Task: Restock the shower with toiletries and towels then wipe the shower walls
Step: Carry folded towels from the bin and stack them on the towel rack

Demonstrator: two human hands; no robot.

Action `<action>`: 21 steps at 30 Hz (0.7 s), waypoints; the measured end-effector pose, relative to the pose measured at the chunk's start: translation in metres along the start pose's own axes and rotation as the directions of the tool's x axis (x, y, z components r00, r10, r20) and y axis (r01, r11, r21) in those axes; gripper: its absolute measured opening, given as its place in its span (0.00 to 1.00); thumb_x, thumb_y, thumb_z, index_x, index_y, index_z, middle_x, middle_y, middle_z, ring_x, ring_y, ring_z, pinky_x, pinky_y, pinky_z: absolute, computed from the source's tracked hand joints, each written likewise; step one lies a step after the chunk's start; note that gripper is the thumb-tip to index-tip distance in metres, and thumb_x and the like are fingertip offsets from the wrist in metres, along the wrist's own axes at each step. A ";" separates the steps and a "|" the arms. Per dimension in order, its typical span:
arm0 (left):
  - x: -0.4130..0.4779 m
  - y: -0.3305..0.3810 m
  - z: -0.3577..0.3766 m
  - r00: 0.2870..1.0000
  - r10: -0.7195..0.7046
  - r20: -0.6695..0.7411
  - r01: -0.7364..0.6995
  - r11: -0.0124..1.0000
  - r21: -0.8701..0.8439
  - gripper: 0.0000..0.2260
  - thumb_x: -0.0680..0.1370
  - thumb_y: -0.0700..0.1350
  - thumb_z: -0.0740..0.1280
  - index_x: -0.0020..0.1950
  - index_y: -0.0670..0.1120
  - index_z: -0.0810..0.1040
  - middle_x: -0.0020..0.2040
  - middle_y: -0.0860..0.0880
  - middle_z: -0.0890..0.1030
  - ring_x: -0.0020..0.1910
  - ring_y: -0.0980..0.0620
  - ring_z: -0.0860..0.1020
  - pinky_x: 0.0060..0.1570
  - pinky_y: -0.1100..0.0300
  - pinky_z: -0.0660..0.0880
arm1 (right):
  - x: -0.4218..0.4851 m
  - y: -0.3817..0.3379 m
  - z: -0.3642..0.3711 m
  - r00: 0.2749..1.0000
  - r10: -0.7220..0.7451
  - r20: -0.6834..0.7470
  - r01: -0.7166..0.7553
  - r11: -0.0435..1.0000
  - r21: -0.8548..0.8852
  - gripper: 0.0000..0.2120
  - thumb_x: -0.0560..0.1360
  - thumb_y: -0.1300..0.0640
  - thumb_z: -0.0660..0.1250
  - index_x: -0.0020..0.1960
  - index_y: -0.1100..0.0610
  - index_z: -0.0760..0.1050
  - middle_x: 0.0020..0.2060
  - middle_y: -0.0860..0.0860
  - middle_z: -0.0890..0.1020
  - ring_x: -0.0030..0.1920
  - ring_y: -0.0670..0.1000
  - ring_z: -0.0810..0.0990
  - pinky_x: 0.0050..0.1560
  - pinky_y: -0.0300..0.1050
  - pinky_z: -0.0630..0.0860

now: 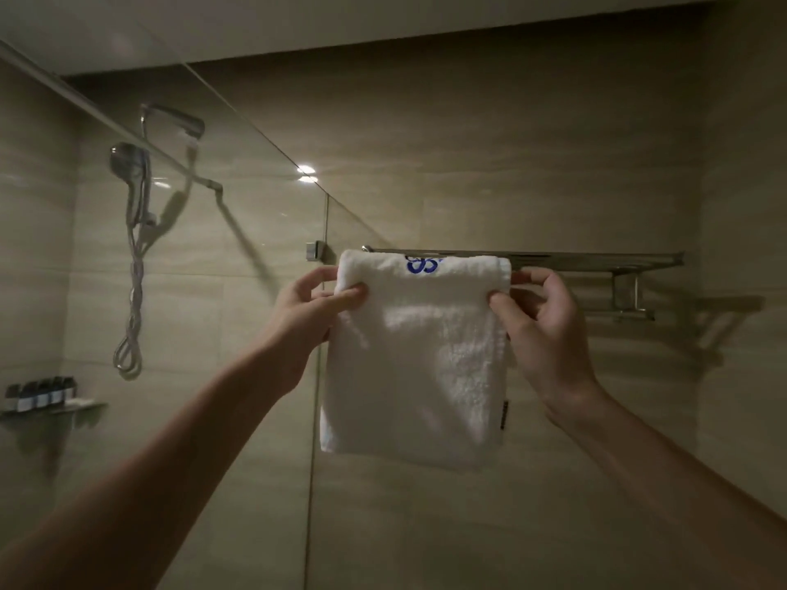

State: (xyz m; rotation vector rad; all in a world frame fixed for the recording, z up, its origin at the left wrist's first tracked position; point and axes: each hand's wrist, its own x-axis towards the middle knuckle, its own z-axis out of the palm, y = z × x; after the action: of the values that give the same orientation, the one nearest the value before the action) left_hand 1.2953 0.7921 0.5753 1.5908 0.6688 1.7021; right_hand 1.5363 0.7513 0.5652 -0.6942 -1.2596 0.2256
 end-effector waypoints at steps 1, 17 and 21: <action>0.015 -0.004 0.000 1.000 0.002 0.000 -0.002 1.000 0.004 0.07 0.76 0.42 0.73 0.53 0.50 0.81 0.42 0.50 0.86 0.39 0.53 0.84 0.35 0.62 0.79 | 0.013 0.005 0.003 1.000 -0.002 0.019 0.002 1.000 -0.015 0.10 0.76 0.60 0.71 0.53 0.50 0.75 0.45 0.52 0.86 0.42 0.49 0.85 0.41 0.44 0.81; 0.244 -0.040 0.016 0.962 0.234 0.143 -0.237 0.972 -0.001 0.13 0.77 0.47 0.73 0.59 0.43 0.80 0.56 0.44 0.85 0.51 0.44 0.83 0.49 0.48 0.75 | 0.199 0.045 0.058 0.998 -0.051 -0.032 0.044 0.981 -0.188 0.13 0.75 0.62 0.71 0.57 0.52 0.76 0.41 0.54 0.87 0.39 0.51 0.85 0.45 0.51 0.84; 0.290 -0.050 0.018 0.958 0.259 0.127 -0.268 0.961 0.063 0.13 0.76 0.48 0.74 0.58 0.44 0.82 0.54 0.45 0.86 0.48 0.49 0.84 0.47 0.55 0.81 | 0.235 0.057 0.076 0.996 -0.027 -0.080 0.011 0.980 -0.199 0.12 0.74 0.62 0.71 0.55 0.51 0.77 0.46 0.55 0.87 0.48 0.56 0.87 0.51 0.57 0.83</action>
State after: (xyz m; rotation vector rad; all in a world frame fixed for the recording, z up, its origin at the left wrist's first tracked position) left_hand 1.3210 1.0480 0.7205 1.8910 0.4872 1.7698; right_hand 1.5519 0.9446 0.7288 -0.8539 -1.2195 0.0545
